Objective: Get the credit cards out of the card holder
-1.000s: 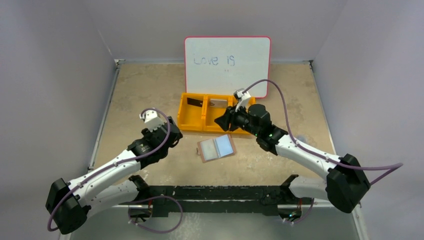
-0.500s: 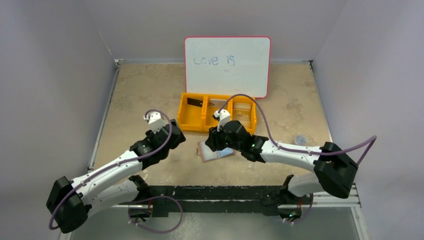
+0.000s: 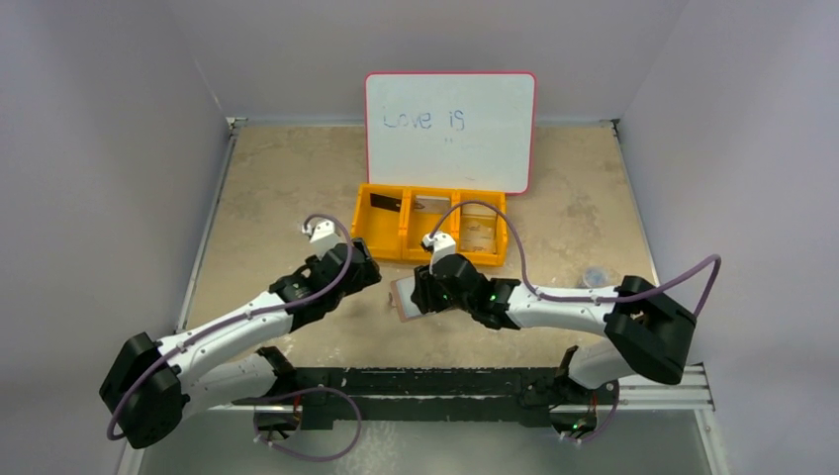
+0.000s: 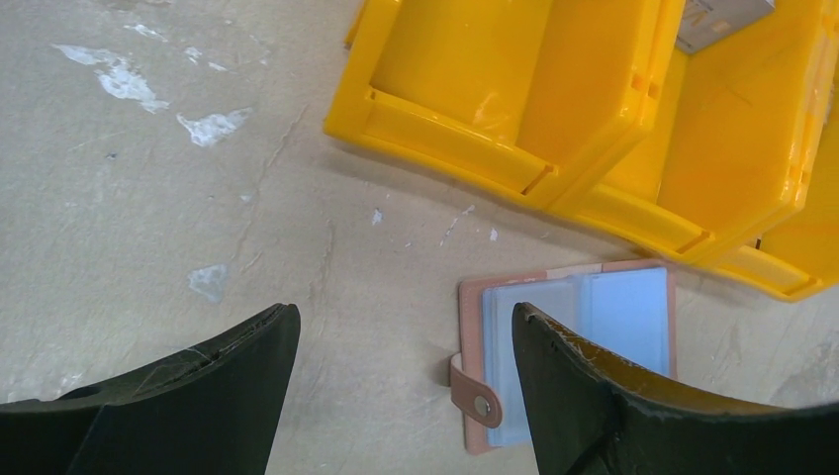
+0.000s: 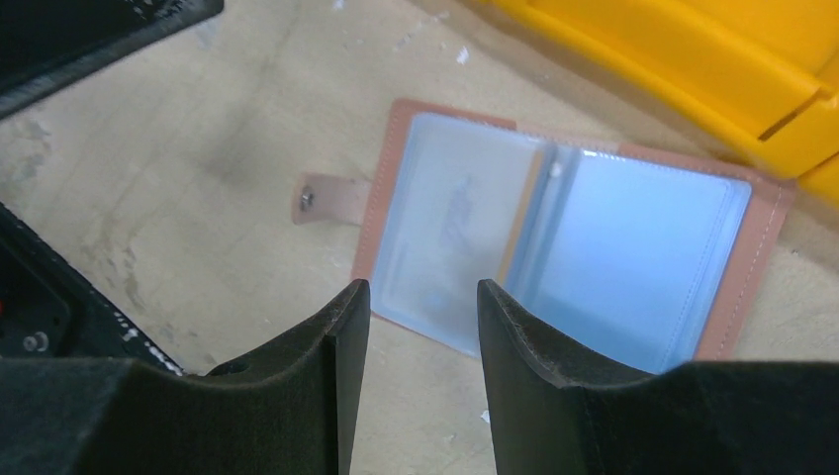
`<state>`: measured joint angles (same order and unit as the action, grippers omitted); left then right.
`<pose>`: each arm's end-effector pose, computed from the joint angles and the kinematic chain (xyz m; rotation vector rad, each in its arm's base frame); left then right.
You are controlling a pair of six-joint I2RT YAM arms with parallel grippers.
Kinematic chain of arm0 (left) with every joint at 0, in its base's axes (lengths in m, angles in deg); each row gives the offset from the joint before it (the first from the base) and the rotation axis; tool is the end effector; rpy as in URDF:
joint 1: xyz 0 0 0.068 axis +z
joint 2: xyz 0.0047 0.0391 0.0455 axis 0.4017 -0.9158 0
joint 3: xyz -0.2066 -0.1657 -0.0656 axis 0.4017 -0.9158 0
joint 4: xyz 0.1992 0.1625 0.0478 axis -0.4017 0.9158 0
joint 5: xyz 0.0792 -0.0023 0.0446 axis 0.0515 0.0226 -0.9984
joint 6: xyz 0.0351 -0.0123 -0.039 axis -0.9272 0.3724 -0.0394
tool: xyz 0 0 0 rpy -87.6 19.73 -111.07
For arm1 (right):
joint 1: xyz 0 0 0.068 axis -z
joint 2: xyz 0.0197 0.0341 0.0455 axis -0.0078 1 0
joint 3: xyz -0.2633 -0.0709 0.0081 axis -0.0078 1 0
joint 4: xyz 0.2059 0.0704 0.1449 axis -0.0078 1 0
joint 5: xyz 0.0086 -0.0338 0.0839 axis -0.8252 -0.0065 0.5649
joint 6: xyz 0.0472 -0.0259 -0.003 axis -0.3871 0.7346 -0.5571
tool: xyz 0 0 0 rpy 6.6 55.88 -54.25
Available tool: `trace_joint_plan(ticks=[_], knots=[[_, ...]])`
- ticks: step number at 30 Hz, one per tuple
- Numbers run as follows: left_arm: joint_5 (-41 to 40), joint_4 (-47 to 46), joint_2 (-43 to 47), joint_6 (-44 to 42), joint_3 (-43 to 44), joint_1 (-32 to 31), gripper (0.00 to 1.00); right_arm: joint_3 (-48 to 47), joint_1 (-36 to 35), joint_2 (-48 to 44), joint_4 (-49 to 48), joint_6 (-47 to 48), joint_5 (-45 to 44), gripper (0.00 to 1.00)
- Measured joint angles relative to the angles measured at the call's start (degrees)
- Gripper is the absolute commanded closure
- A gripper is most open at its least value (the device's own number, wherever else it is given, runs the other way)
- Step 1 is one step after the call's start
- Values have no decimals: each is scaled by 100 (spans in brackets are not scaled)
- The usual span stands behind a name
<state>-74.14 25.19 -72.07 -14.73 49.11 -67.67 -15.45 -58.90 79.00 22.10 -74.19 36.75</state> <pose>0.1559 -0.1266 0.2097 -0.5080 2.2070 -0.3631 0.1554 0.2492 0.1992 -0.4082 2.1389 0.7497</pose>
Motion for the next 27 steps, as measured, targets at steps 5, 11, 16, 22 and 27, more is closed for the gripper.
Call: trace_joint_plan(ticks=[5,11,16,22,27], knots=[[275,-302,-367,-46,0,0,23,83,0,225,-35,-50,46,49],[647,-581,-855,-107,0,0,27,83,0,361,-66,118,136,48],[979,-809,-1187,-153,0,0,33,83,0,363,-55,214,103,48],[1357,-975,-1394,-199,-22,-72,37,83,0,363,-55,214,79,48],[1539,-1062,-1394,-203,-168,-251,63,90,0,352,-57,195,24,47]])
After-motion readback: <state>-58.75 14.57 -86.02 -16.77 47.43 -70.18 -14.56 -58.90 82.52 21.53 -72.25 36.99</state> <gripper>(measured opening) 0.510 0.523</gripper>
